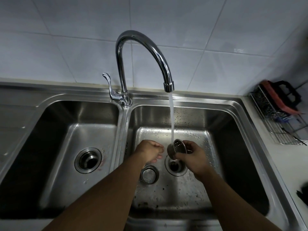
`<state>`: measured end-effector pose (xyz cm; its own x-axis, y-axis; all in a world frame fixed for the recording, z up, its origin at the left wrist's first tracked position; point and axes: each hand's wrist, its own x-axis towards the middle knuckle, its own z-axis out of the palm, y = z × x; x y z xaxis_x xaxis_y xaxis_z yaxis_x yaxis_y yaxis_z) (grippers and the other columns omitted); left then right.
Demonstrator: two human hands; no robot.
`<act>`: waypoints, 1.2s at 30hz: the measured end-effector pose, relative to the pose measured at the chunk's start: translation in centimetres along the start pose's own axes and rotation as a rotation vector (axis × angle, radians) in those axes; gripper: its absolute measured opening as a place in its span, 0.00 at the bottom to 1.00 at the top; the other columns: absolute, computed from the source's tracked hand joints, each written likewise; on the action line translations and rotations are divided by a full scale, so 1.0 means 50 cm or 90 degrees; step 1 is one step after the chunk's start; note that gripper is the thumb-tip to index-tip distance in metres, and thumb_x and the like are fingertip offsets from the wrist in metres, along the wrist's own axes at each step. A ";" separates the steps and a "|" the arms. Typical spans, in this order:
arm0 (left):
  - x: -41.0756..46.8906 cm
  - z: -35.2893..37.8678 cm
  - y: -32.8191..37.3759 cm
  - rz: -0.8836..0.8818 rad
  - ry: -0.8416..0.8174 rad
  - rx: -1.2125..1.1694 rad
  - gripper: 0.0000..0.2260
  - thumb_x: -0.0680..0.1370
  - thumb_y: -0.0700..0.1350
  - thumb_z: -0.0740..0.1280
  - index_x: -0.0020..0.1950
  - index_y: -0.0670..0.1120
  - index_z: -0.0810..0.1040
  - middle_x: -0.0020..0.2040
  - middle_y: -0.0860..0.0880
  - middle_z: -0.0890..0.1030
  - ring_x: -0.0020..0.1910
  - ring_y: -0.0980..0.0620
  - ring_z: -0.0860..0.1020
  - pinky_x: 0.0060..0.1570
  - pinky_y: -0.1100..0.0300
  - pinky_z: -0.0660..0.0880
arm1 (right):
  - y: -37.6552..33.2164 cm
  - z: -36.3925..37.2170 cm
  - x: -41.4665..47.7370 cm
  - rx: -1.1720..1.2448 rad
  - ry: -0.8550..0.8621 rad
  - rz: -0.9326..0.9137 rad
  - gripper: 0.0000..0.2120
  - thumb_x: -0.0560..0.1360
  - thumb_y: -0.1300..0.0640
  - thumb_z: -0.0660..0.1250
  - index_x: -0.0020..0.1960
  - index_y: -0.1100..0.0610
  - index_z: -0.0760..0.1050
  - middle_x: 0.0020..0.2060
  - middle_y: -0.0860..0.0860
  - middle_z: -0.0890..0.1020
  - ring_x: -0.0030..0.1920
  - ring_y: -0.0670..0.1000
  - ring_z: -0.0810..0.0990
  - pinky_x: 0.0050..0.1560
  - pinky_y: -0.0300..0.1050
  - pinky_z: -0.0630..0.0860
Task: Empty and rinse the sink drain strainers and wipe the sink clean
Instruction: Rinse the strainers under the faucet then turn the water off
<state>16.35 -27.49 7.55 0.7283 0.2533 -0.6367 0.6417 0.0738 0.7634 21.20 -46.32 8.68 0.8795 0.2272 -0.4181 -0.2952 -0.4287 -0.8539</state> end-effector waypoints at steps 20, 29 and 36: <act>-0.001 0.015 -0.031 0.024 -0.041 0.082 0.04 0.74 0.37 0.74 0.44 0.46 0.84 0.44 0.45 0.87 0.41 0.49 0.86 0.43 0.55 0.83 | 0.022 0.022 -0.020 -0.495 -0.057 -0.079 0.40 0.58 0.46 0.83 0.67 0.51 0.73 0.59 0.50 0.77 0.56 0.51 0.77 0.55 0.41 0.75; 0.015 -0.024 -0.050 -0.018 0.029 0.089 0.03 0.75 0.38 0.72 0.43 0.46 0.82 0.43 0.44 0.86 0.35 0.50 0.85 0.32 0.61 0.78 | 0.108 0.033 -0.014 -0.650 -0.154 0.128 0.30 0.72 0.52 0.73 0.71 0.58 0.68 0.67 0.55 0.73 0.64 0.56 0.77 0.61 0.45 0.76; 0.013 -0.047 0.021 0.114 0.105 0.017 0.05 0.76 0.37 0.70 0.46 0.47 0.80 0.42 0.47 0.85 0.41 0.49 0.86 0.44 0.56 0.80 | 0.133 0.047 -0.013 -0.650 -0.151 0.145 0.33 0.72 0.48 0.72 0.72 0.58 0.67 0.69 0.56 0.72 0.67 0.54 0.75 0.63 0.43 0.75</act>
<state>16.95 -24.95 8.19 0.7829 0.4146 -0.4639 0.5138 -0.0106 0.8578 17.77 -47.26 2.56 0.7152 0.1666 -0.6787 0.1055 -0.9858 -0.1308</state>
